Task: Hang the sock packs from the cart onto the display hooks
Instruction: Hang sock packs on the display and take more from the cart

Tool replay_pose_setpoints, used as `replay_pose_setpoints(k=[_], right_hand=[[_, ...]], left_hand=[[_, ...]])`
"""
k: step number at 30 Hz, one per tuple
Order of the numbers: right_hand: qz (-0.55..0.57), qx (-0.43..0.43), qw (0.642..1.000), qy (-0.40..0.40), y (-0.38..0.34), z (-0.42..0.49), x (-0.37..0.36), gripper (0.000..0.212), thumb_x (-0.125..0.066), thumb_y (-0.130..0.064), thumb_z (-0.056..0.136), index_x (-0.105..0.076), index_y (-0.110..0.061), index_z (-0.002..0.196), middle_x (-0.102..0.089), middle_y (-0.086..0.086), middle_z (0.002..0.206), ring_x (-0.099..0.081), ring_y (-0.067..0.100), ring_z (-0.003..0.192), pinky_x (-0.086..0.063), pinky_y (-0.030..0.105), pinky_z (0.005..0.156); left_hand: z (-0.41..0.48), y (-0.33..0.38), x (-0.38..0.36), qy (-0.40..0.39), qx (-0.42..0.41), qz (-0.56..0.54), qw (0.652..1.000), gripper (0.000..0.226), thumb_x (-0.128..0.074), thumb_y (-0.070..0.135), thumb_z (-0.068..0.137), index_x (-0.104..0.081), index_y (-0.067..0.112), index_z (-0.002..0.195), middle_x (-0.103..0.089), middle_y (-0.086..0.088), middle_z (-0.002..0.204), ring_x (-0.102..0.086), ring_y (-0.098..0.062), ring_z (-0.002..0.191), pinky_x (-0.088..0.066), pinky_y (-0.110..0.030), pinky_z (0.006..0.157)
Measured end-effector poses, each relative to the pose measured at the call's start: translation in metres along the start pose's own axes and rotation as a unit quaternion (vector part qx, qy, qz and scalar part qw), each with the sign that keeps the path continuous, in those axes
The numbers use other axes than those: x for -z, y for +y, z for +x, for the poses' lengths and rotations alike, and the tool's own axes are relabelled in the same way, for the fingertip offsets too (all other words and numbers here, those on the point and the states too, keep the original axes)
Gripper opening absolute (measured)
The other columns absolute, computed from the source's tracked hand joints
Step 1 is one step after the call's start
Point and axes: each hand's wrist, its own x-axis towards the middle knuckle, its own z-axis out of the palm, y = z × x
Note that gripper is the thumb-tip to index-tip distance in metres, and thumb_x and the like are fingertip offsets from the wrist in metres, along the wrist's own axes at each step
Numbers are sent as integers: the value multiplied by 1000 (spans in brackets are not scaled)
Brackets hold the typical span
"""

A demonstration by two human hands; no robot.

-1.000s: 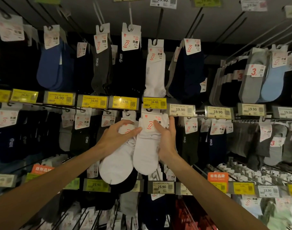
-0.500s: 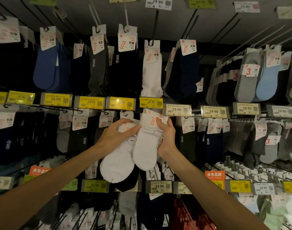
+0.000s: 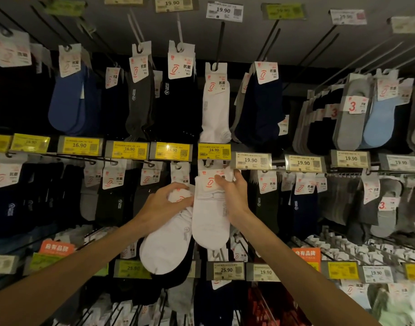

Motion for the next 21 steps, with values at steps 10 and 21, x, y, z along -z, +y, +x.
replay_pose_setpoints(k=[10,21], right_hand=[[-145,-40,989,8,27,39,-2,66,-55,-1,95,-30,-27,150,-47,6,145,-52,26,126,-45,34,99],[-153,-34,986,-62,53,-51,-7,19,-53,-31,100,-56,-23,117,-64,-6,110,-61,7,102,-49,35,98]], left_hand=[[-2,-7,19,46,6,11,999,49,-71,33,88,-51,35,132,-62,12,112,-60,-11,104,-45,-17,79],[-21,-11,-8,110,15,-102,989,57,-77,29,84,-39,26,126,-62,13,103,-60,5,89,-47,-8,65]])
